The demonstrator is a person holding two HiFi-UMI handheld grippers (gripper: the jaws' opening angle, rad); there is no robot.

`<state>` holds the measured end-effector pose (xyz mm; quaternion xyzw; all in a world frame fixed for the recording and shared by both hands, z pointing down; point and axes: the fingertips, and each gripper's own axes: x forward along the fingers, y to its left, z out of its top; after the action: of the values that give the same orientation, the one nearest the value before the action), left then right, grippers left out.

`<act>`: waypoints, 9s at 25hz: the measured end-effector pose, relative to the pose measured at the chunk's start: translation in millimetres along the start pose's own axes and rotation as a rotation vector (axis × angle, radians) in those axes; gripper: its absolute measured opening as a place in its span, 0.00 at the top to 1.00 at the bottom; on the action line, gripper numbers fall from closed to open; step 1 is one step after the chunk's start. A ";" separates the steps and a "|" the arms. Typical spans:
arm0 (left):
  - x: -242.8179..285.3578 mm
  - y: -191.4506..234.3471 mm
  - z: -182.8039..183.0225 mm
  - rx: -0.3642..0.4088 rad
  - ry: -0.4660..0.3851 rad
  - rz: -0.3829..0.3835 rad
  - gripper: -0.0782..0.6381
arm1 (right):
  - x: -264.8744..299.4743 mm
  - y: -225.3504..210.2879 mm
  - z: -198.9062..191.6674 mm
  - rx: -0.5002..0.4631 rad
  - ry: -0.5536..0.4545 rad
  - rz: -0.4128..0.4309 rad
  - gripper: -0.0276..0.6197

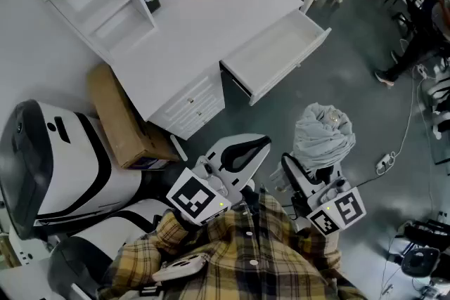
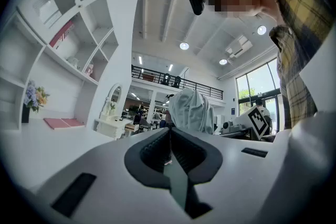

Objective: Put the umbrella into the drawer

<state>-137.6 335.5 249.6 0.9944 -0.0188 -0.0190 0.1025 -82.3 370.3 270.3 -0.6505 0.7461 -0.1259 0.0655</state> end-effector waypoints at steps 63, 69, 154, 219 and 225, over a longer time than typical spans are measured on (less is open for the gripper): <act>157.4 279.0 22.3 -0.053 0.056 0.020 0.85 | 242.7 -188.7 45.9 0.186 0.064 -0.030 0.50; 178.0 295.0 24.4 -0.076 0.071 0.071 0.85 | 257.7 -216.9 54.2 0.187 0.093 -0.009 0.50; 181.1 392.0 -43.2 -0.270 0.088 0.609 0.85 | 356.5 -293.8 -168.7 -0.742 0.959 1.001 0.50; 174.3 389.0 -57.3 -0.300 0.118 0.600 0.85 | 339.6 -350.6 -312.4 -1.002 1.304 1.013 0.47; 179.1 391.0 -48.2 -0.277 0.096 0.590 0.85 | 336.5 -347.7 -296.5 -0.974 1.291 1.003 0.46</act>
<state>30.1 -44.6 370.6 0.9225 -0.2983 0.0562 0.2386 123.1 26.1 672.1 -0.0151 0.8009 -0.0934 -0.5913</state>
